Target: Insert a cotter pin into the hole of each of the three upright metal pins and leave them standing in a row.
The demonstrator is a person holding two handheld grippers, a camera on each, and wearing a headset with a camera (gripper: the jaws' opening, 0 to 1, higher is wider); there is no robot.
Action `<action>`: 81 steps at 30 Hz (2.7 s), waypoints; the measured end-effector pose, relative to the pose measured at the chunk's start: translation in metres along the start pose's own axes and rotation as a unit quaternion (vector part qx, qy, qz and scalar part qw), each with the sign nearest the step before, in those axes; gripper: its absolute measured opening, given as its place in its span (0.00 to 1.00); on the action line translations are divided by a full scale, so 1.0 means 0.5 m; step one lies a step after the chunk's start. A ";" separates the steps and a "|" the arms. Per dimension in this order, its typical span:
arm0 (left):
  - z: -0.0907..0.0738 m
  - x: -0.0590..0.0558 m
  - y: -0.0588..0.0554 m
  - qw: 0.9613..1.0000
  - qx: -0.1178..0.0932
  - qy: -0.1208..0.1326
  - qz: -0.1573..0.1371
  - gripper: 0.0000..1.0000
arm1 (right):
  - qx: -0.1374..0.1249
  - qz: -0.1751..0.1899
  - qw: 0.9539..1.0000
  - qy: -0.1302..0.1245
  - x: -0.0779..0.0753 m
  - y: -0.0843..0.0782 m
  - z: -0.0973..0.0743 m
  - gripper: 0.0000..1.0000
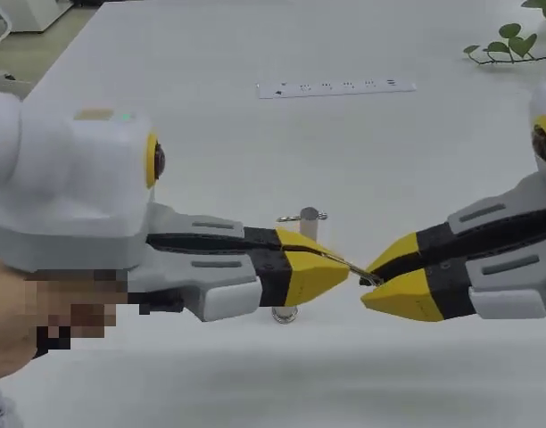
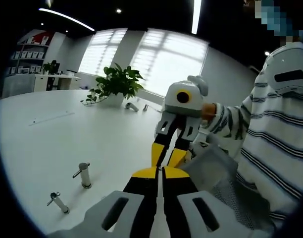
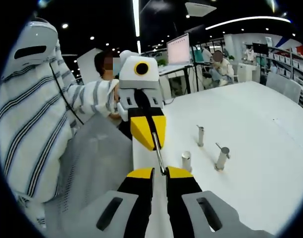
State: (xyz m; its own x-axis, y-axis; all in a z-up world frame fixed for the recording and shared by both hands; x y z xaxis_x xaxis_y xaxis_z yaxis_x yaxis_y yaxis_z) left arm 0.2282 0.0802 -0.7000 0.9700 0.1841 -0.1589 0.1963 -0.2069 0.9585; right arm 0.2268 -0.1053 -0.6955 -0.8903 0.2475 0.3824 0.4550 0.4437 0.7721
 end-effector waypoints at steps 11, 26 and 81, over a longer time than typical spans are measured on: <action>-0.001 -0.007 -0.004 1.000 0.000 -0.006 0.001 0.00 | 0.015 -0.022 1.000 0.002 0.000 0.002 -0.002 0.05; 0.000 -0.009 -0.037 0.999 0.043 -0.014 -0.003 0.00 | 0.048 -0.063 0.997 0.001 0.004 0.007 0.001 0.03; -0.017 0.055 -0.143 0.975 0.162 0.150 0.010 0.23 | 0.088 -0.062 0.991 -0.081 -0.093 -0.037 0.051 0.03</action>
State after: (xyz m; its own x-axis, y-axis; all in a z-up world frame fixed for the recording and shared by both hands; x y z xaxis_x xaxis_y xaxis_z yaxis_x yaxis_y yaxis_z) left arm 0.2398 0.1081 -0.7711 0.8974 0.4408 -0.0184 0.2608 -0.4964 0.8280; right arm 0.2601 -0.1030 -0.7407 -0.9312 0.3094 0.1927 0.3511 0.6191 0.7025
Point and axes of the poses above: the centre of the closed fingertips' face, and the gripper's own axes: z roughly forward along the fingers, x roughly to its left, y roughly out of its top, the point moved 10 cm from there along -z, roughly backward along the fingers, and after that the axes turned 12 degrees about z, right-handed, at the moved point
